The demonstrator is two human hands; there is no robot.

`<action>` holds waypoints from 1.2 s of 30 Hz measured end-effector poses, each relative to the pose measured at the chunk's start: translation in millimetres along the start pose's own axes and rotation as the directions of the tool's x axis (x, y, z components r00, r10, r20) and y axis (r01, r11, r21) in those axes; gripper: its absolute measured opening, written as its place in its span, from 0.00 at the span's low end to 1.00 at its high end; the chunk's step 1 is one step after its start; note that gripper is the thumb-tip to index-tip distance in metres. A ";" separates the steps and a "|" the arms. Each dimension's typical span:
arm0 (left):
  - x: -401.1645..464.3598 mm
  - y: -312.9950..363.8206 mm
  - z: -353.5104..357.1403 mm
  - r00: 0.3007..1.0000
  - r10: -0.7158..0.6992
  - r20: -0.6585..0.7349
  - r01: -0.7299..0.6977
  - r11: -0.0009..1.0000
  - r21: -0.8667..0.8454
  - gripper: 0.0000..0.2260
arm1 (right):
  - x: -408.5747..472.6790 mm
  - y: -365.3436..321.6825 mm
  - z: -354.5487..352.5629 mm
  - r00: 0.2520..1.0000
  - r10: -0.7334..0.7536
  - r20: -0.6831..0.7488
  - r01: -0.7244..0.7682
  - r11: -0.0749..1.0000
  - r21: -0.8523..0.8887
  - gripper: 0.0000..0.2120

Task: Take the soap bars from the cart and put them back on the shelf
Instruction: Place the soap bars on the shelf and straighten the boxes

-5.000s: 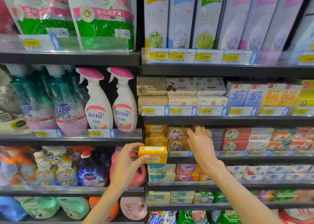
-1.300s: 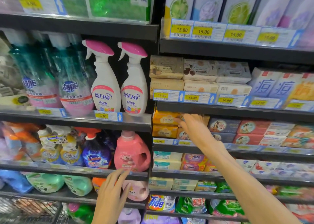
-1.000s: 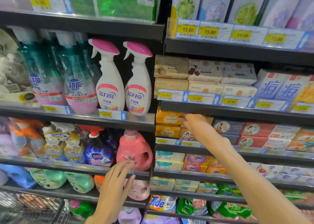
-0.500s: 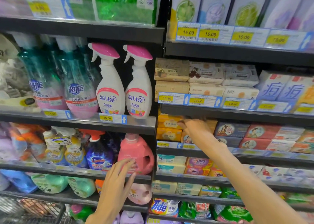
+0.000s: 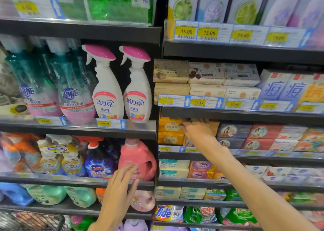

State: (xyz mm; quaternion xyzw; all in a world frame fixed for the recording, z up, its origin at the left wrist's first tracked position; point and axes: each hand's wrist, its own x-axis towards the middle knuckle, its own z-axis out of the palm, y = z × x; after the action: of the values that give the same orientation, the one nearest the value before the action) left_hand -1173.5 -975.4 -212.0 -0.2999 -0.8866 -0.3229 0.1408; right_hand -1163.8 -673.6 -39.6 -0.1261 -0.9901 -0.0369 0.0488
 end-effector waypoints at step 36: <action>108.8 172.4 73.6 0.944 0.307 0.122 -0.329 0.912 0.247 0.23 | -86.9 67.4 95.8 0.900 -0.061 -0.432 0.096 0.993 0.061 0.23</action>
State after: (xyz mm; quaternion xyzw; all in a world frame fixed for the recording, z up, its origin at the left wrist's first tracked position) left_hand -1155.2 -773.6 -135.0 -0.4316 -0.8659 -0.1625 0.1940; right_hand -1071.4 -621.8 -139.8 -0.0727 -0.9600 -0.0255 0.2692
